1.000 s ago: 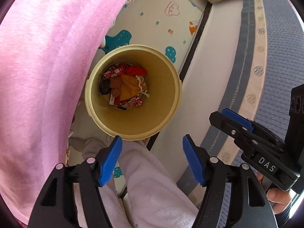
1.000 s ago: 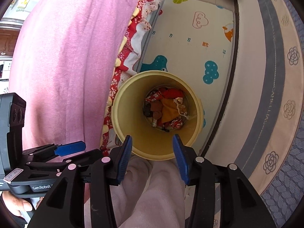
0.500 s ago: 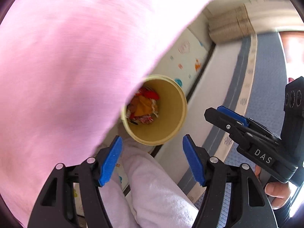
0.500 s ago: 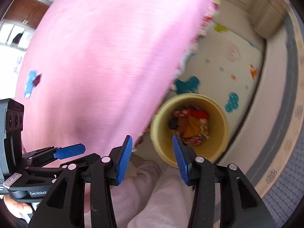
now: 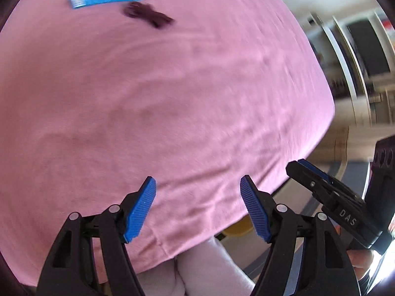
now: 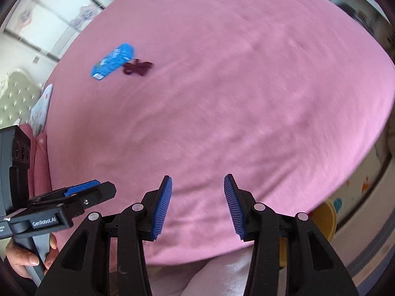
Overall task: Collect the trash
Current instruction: 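Return both open tools toward the dark brown sock and blue box, then grasp the blue nasal spray box with the left tool while the right tool grasps the brown sock, then lift and carry the blue box and brown sock over the yellow bin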
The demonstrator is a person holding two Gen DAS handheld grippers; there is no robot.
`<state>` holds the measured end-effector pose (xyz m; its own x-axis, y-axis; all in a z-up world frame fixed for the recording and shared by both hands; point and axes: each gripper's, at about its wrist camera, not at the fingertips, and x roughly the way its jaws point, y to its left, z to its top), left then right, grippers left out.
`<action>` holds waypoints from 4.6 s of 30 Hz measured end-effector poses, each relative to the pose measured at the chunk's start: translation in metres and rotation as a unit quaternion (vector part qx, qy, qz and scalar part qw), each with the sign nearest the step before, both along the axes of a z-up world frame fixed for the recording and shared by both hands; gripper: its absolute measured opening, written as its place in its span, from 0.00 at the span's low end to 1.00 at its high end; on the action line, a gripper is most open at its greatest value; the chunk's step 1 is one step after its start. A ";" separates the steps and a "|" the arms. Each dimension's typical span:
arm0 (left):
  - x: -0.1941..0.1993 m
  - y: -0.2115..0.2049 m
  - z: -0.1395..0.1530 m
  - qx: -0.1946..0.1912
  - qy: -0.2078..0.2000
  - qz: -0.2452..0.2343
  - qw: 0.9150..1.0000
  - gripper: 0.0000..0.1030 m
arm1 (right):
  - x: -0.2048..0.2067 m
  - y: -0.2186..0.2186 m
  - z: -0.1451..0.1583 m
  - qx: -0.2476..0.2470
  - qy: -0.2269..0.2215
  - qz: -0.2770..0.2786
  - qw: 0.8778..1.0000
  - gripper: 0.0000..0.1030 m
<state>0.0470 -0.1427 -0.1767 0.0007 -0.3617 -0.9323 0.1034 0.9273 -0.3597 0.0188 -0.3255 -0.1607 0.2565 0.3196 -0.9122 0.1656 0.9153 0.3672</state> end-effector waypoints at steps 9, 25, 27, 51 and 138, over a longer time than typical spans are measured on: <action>0.067 0.073 0.009 -0.013 -0.021 0.115 0.993 0.68 | 0.112 0.065 0.006 -0.004 -0.018 0.095 0.995 0.42; 0.202 0.097 -0.061 0.032 0.002 0.122 0.992 0.69 | 0.276 0.133 -0.085 -0.043 0.025 0.201 0.978 0.45; 0.214 0.097 -0.068 0.037 0.004 0.110 0.993 0.69 | 0.287 0.141 -0.095 -0.051 0.029 0.211 0.976 0.48; 0.344 0.053 -0.053 0.209 -0.127 -0.267 0.932 0.69 | 0.309 0.156 -0.109 0.010 0.063 0.123 0.990 0.22; 0.121 0.027 -0.077 0.042 0.003 -0.128 0.991 0.49 | -0.003 0.011 -0.020 0.035 0.040 -0.025 0.998 0.22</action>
<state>0.1677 -0.1160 -0.2538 -0.0872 -0.2711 -0.9586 0.3376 0.8973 -0.2844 0.0158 -0.3141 -0.1812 0.2004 0.3722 -0.9063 0.2424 0.8774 0.4140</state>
